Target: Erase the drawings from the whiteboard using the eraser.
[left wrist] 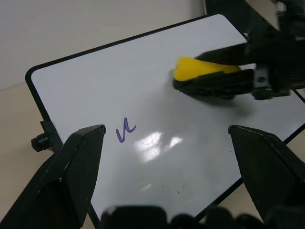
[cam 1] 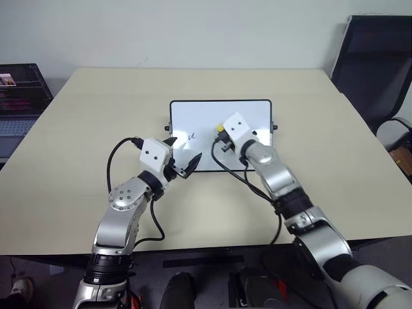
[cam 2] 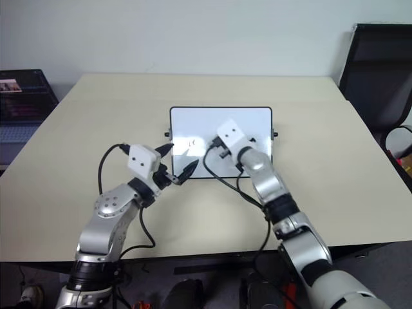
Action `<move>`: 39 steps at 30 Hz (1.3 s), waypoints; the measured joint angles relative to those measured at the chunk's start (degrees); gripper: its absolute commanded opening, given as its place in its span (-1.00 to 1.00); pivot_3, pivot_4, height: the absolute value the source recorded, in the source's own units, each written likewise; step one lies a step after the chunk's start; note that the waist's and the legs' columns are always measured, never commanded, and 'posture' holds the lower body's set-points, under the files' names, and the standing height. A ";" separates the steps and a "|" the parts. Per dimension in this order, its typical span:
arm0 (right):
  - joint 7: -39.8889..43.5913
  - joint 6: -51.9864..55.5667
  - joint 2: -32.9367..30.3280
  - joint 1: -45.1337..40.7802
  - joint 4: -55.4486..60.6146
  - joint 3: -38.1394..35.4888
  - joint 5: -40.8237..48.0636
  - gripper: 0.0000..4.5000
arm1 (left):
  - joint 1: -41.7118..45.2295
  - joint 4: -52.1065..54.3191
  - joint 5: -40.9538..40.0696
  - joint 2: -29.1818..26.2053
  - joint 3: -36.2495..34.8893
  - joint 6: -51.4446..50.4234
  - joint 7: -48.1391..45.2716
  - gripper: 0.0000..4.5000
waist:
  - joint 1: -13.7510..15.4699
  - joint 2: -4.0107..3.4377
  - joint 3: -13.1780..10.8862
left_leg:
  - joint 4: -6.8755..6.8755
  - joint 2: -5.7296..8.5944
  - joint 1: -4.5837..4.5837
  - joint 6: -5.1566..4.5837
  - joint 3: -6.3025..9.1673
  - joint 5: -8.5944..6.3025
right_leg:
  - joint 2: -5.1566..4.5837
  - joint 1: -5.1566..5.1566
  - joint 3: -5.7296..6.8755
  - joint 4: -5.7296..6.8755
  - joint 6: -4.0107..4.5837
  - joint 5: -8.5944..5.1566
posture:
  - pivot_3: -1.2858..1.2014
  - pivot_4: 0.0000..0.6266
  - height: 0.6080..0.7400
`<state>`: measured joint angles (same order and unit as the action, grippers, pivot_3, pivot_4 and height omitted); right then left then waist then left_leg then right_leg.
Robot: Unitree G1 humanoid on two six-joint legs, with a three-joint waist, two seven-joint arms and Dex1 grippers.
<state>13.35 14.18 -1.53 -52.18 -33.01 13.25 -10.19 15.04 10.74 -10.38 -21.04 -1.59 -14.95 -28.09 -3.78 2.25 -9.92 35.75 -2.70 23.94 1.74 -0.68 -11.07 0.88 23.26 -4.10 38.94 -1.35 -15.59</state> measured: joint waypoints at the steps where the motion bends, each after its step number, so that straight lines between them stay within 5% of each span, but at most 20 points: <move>1: -0.18 -0.72 0.75 -1.05 -1.46 0.01 0.09 -0.47 | 0.01 0.00 0.00 0.00 0.00 -0.01 0.01 1.00 | 0.04 0.00 0.00 | -0.06 0.00 0.04 0.02 0.01 -0.01 | 0.00 0.04 0.00 -0.01 0.00 -0.02 | 0.03 -0.52 1.00; 6: -0.34 -2.65 1.46 -2.03 -3.01 0.05 0.11 -0.47 | -0.39 0.20 0.00 0.01 -0.19 -0.34 0.48 1.00 | 0.40 -0.01 -0.01 | -0.12 -0.02 0.27 0.18 0.07 -0.11 | -0.02 0.18 0.03 -0.06 0.01 -0.03 | 0.03 -0.52 1.00; 19: 4.24 2.24 -10.23 16.32 17.70 1.40 -1.00 -0.47 | -1.92 0.95 0.02 0.07 -0.60 -0.91 1.63 1.00 | 1.12 0.02 0.01 | 0.11 0.00 -0.09 0.02 0.11 -0.01 | -0.30 -0.17 -0.02 -0.05 0.19 -0.20 | 0.03 -0.52 1.00; 33: -2.24 -2.82 0.59 -4.53 -5.99 -0.17 -0.39 -0.47 | 0.16 0.10 0.01 0.06 -0.34 -0.76 1.02 1.00 | -0.81 -0.01 -0.02 | -0.11 0.00 0.08 -0.04 0.05 0.03 | -0.05 0.06 0.01 -0.03 -0.03 0.00 | 0.03 -0.52 1.00; 39: -2.11 -4.79 0.59 -2.57 -4.19 -0.19 -0.29 -0.47 | -0.24 0.28 0.01 0.02 -0.40 -0.85 1.21 1.00 | -0.69 0.00 -0.02 | -0.42 0.01 0.21 0.13 0.09 -0.08 | -0.11 0.18 0.00 -0.13 0.02 -0.01 | 0.03 -0.52 1.00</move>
<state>11.23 9.38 -0.95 -54.75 -37.21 13.07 -10.48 14.81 11.02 -10.37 -21.02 -1.99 -15.80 -26.88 -4.46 2.24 -9.93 35.33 -2.69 24.15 1.88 -0.59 -11.15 0.77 23.45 -4.10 38.80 -1.33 -15.60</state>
